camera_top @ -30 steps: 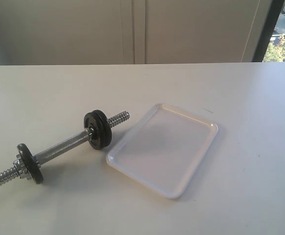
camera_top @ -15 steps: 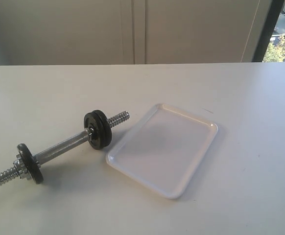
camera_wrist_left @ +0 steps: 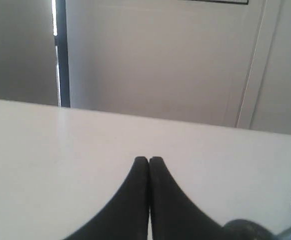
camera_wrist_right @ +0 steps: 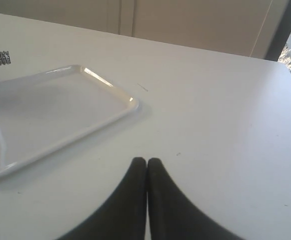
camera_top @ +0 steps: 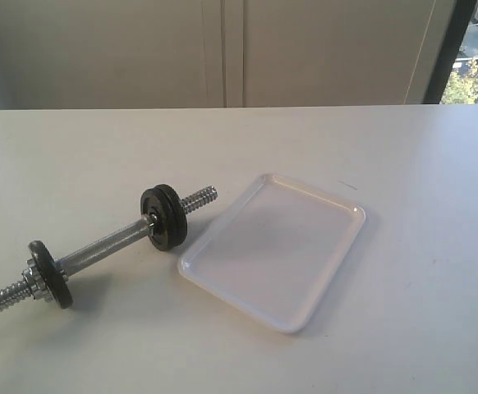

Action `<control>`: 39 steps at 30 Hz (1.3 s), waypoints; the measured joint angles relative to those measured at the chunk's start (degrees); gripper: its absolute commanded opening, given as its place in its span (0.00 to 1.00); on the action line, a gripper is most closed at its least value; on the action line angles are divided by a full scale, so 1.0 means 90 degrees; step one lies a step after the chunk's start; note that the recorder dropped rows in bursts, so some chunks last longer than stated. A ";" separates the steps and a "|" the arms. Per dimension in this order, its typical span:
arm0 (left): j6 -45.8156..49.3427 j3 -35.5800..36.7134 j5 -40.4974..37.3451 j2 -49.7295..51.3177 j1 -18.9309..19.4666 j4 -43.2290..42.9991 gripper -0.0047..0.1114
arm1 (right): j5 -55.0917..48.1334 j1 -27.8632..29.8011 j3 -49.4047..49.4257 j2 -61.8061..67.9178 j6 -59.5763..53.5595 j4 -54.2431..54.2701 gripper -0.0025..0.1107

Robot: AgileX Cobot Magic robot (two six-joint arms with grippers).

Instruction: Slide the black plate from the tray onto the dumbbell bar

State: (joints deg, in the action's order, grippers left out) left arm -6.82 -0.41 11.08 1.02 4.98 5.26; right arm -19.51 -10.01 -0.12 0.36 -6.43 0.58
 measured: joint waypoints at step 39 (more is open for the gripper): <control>0.0601 0.0041 -0.2565 -0.0079 -0.0903 -0.0585 0.04 | -0.0012 0.0000 0.0000 0.0000 -0.0017 0.0000 0.03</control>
State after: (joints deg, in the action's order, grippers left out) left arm -1.41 -0.05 -12.01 0.31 -3.15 0.00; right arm -19.62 -10.01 -0.12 0.36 -6.59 0.58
